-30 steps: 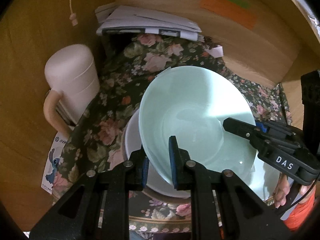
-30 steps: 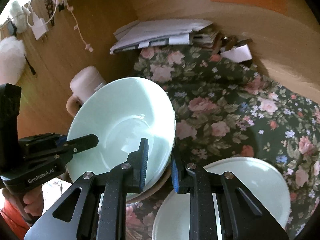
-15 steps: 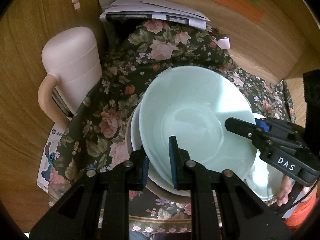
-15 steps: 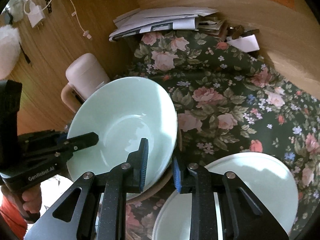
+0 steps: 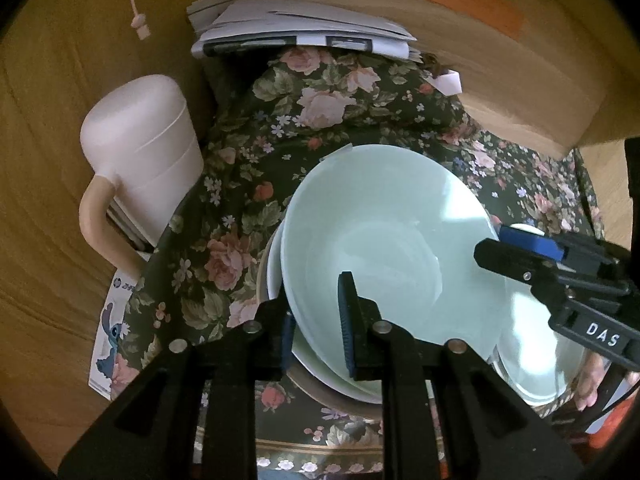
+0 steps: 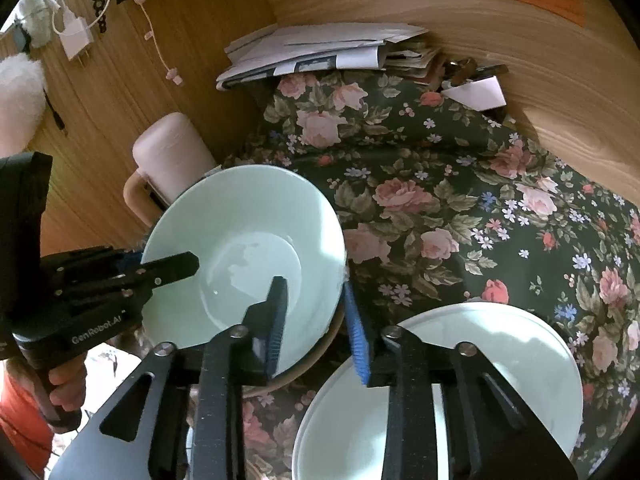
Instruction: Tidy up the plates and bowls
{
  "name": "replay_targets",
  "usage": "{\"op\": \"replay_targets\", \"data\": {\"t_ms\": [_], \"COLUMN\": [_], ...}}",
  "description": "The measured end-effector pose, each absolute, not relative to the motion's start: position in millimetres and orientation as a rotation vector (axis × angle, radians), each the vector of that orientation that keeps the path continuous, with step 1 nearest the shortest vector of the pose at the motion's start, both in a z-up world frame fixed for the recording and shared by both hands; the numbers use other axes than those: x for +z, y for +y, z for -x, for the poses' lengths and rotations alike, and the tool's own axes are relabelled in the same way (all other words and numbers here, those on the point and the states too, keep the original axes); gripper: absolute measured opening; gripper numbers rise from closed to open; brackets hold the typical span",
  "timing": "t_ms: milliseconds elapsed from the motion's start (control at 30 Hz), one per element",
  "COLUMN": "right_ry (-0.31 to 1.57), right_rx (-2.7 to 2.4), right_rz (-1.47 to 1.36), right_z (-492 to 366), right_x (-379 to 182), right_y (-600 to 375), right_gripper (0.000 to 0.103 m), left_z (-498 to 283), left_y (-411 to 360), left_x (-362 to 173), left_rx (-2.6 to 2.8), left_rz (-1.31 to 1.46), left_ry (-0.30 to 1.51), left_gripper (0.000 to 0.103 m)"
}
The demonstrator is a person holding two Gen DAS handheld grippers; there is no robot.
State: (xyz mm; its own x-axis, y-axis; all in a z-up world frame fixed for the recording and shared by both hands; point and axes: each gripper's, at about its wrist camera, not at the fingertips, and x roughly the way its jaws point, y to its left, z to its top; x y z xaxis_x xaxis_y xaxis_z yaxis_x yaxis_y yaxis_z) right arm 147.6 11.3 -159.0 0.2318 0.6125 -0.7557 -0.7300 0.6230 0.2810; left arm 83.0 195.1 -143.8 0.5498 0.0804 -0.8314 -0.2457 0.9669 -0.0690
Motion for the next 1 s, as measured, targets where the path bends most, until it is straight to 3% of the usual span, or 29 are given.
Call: {"op": "replay_targets", "data": {"t_ms": [100, 200, 600, 800, 1000], "right_ry": [0.951, 0.958, 0.963, 0.973, 0.995], "right_rx": [0.923, 0.931, 0.936, 0.938, 0.951], "right_rz": [0.137, 0.126, 0.119, 0.122, 0.15], "right_z": [-146.6, -146.8, -145.7, -145.6, -145.9], "right_x": [-157.1, -156.0, -155.9, -157.8, -164.9], "right_y": [9.3, 8.0, 5.2, 8.4, 14.8], "right_gripper": [0.042, 0.042, 0.042, 0.042, 0.042], "left_z": [-84.3, -85.9, -85.1, -74.3, -65.6], "left_y": [193.1, 191.1, 193.8, 200.2, 209.0], "left_x": [-142.5, -142.1, -132.3, -116.7, -124.6], "left_rx": [0.192, 0.173, 0.174, 0.197, 0.22], "left_rz": [0.17, 0.156, 0.146, 0.126, 0.154], "left_ry": [0.979, 0.987, 0.997, 0.927, 0.954], "left_gripper": [0.026, 0.032, 0.033, 0.048, 0.049]}}
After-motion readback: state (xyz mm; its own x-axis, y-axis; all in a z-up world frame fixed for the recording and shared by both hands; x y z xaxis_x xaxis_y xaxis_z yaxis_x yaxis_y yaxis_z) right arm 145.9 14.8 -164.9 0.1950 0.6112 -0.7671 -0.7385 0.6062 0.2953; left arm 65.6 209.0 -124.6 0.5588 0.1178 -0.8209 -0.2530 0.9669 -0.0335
